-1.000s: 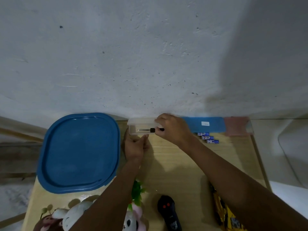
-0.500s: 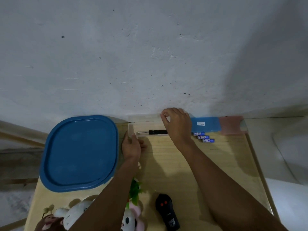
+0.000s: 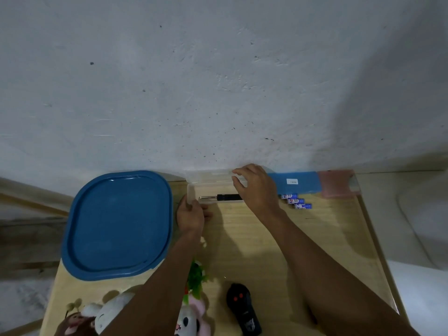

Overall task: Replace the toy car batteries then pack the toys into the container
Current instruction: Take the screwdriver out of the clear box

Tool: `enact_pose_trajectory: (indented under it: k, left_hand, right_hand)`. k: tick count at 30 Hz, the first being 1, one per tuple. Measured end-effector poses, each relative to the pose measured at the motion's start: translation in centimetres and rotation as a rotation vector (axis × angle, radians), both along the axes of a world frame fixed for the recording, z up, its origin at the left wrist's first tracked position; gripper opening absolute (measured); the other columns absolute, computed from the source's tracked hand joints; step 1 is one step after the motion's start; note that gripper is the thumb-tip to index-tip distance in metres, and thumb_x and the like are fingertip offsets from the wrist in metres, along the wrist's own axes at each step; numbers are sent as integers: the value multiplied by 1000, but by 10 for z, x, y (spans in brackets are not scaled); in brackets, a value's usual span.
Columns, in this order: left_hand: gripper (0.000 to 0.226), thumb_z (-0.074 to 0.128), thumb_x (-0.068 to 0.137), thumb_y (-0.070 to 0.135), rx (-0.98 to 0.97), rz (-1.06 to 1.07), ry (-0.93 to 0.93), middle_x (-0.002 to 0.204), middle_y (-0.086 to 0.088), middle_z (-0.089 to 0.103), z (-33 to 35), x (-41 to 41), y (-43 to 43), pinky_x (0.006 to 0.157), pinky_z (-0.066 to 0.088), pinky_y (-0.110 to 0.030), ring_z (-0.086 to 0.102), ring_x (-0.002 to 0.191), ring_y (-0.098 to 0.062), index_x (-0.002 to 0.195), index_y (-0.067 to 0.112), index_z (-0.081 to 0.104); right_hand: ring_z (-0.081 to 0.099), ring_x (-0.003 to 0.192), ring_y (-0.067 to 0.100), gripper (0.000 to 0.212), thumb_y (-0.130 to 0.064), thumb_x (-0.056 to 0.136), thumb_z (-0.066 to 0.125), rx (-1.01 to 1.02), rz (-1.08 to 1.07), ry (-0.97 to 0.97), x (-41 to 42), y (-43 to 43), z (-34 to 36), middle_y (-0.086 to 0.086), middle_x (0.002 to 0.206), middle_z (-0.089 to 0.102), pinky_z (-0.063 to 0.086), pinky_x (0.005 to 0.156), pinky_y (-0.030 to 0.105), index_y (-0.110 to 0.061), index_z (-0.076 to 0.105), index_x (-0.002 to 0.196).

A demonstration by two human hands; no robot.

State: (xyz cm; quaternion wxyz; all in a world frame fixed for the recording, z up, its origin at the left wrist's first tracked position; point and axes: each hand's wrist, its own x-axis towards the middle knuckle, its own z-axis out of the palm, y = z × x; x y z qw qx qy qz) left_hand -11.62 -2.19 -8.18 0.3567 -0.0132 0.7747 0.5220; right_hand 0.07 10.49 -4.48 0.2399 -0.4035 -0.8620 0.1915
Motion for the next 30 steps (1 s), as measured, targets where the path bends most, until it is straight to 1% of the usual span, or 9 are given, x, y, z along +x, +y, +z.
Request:
enact_pose_trajectory:
  k: [3,5,9,15,18,20,22,26,30]
  left_hand:
    - [29,44,103,19,26,4,-2,86,-10,69,1,0,0,62,58,-28,65,67,-19,130,11,52]
    - [30,44,103,20,24,-2,7,87,-10,69,2,0,-1,62,58,-27,66,67,-19,131,11,52]
    - [31,44,103,20,6,3,14,85,-9,69,2,1,1,59,57,-25,66,67,-19,132,12,52]
    - [30,42,103,28,-30,-11,14,82,-8,70,-1,0,0,72,60,-35,67,69,-19,123,10,55]
    - [30,41,104,27,-28,-10,14,79,-7,69,-2,0,1,75,60,-39,66,67,-19,124,9,55]
    - [30,40,104,26,-29,-4,13,77,-7,69,-1,0,2,73,60,-38,66,65,-19,124,10,55]
    - [30,40,104,26,-37,0,9,77,-7,69,0,0,2,72,60,-37,66,65,-20,125,9,55]
    - [30,40,104,26,-51,-3,-1,83,-10,70,2,0,2,73,60,-36,68,69,-20,126,11,54]
    - [32,41,104,27,-63,-32,-20,90,-11,70,8,-2,2,79,60,-41,69,78,-24,130,11,50]
  right_hand:
    - [63,85,14,15,-21,85,70,35,50,-6,0,-6,0,-2,92,71,49,65,25,-17,75,99]
    - [64,83,14,15,-23,86,68,-11,103,-74,1,-9,0,-5,90,72,45,63,23,-19,75,99]
    - [60,101,17,28,-36,91,62,-232,193,-425,-4,-6,-2,-3,109,69,48,75,30,-25,70,116]
    - [61,109,19,31,-37,93,60,-343,225,-601,-18,8,-6,-2,120,67,47,85,32,-26,67,122]
    - [61,107,24,29,-32,95,58,-330,278,-643,-21,9,-5,5,118,66,49,86,35,-22,67,121]
    - [57,106,26,27,-28,97,54,-303,344,-679,-22,10,-4,8,114,63,49,80,36,-18,68,118]
    - [52,106,26,25,-24,99,51,-237,393,-711,-20,9,-6,9,111,58,44,74,36,-15,67,116]
    - [50,108,24,28,-27,98,52,-117,384,-682,-13,5,-8,7,114,57,44,82,37,-15,62,122]
    - [47,113,22,29,-32,99,50,-106,291,-535,3,-1,2,3,119,54,40,91,36,-18,59,123]
